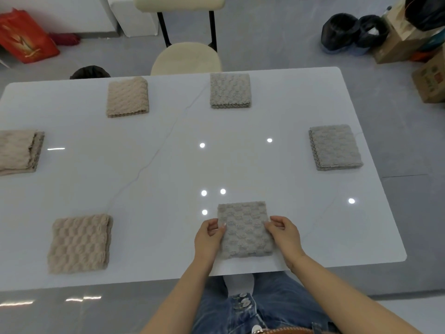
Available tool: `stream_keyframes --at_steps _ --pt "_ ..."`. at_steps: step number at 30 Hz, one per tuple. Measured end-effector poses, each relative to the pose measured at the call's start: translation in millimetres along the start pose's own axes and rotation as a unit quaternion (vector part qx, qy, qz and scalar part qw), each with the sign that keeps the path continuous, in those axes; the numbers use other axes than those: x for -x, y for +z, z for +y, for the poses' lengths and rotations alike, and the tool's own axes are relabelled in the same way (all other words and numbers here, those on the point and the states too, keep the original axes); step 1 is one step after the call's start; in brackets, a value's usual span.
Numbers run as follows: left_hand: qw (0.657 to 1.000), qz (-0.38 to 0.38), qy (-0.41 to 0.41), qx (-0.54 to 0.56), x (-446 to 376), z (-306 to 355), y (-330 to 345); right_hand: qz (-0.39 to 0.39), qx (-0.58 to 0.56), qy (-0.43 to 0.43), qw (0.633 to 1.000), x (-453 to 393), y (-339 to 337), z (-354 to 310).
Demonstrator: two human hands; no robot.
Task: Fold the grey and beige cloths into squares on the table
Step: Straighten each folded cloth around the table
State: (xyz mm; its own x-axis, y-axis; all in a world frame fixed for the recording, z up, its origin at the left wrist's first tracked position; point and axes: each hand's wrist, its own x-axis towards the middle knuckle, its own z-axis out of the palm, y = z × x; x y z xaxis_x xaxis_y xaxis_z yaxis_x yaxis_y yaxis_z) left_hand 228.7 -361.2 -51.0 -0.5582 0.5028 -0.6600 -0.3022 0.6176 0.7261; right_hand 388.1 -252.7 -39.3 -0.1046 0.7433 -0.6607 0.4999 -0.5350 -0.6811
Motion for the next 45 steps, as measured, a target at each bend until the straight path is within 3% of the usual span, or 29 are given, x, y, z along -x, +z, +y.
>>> stream_keyframes --at_steps 3,7,13,23,26,31,37,42,45 --pt "0.999 -0.031 0.018 -0.04 -1.1 5.0 -11.8 0.015 0.095 -0.053 0.994 12.3 4.8 -0.9" --pt "0.986 -0.044 0.078 -0.142 -0.3 9.8 -44.8 0.039 0.23 -0.199 0.952 38.1 18.5 -9.7" --pt "0.95 -0.019 0.169 -0.261 13.2 8.5 -108.1 -0.051 0.343 -0.261 0.901 66.6 58.4 -18.5" --pt "0.946 0.118 0.131 -0.272 47.2 -8.4 -206.3 -0.148 0.348 -0.367 0.85 80.0 137.4 -47.6" --pt "0.941 0.141 0.118 -0.286 48.5 -15.9 -238.9 -0.173 0.354 -0.378 0.838 86.4 163.7 -56.5" --pt "0.964 0.146 0.058 -0.213 22.3 -22.5 -289.5 -0.18 0.388 -0.374 0.823 100.6 213.2 -53.2" --pt "0.953 0.069 0.129 -0.264 -33.4 -17.8 -367.2 -0.121 0.405 -0.315 0.85 123.2 297.3 -44.0" --pt "0.92 -0.023 0.182 -0.345 -74.8 -5.1 -437.0 0.02 0.288 -0.182 0.94 161.4 362.2 -53.4" --pt "0.912 -0.077 0.194 -0.352 -92.2 5.2 -452.8 0.029 0.258 -0.138 0.956 183.4 386.7 -53.6"
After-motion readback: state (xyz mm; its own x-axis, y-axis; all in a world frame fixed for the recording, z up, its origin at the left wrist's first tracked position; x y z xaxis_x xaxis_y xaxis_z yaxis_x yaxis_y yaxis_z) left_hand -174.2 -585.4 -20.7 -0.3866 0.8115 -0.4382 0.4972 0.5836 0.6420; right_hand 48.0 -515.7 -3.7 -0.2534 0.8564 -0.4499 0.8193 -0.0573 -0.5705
